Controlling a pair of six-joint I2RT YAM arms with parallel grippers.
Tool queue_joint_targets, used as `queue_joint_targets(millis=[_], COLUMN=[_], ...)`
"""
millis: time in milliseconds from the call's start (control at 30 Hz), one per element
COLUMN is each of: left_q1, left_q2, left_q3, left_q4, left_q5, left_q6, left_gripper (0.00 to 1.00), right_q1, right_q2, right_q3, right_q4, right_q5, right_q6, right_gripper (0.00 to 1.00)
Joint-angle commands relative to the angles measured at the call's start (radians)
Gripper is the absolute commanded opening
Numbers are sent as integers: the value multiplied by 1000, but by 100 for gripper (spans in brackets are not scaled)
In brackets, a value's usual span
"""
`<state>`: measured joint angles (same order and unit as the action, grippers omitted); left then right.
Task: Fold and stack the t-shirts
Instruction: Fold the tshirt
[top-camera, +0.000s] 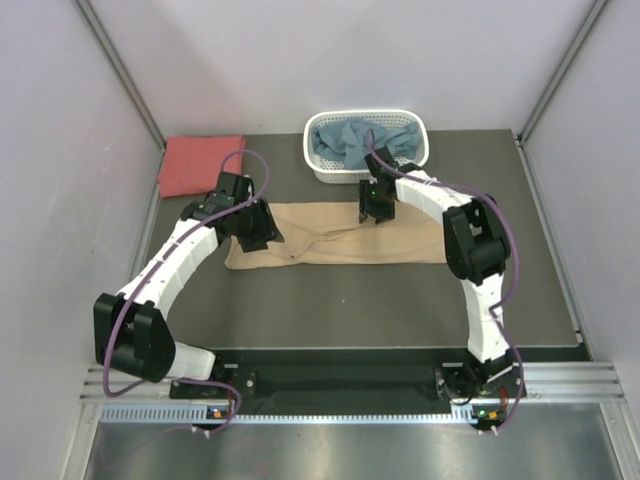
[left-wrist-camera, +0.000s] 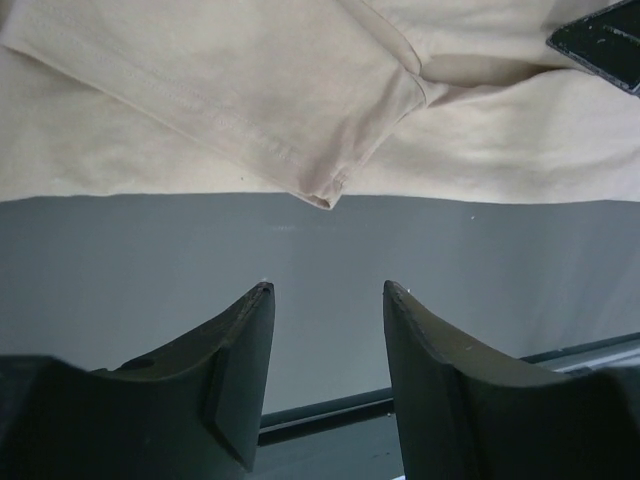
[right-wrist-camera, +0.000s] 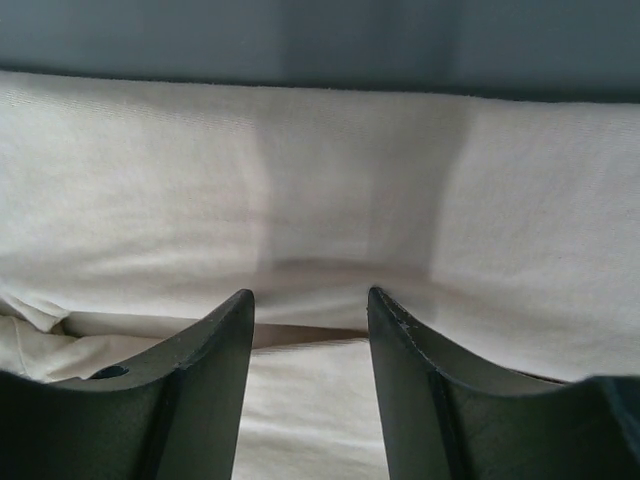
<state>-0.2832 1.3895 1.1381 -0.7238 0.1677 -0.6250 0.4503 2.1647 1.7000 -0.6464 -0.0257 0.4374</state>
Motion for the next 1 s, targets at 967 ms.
queue_joint_targets(millis=[967], left_q1=[-94], left_q2=[243], left_q3=[77], left_q4=[83], left_q5=[62], left_q6=[-76], left_gripper=[48], right_q1=[-524], right_q2=[-461], right_q3=[-577], right_q4=[50], right_q5=[26], right_q6=[-131], right_gripper=[26])
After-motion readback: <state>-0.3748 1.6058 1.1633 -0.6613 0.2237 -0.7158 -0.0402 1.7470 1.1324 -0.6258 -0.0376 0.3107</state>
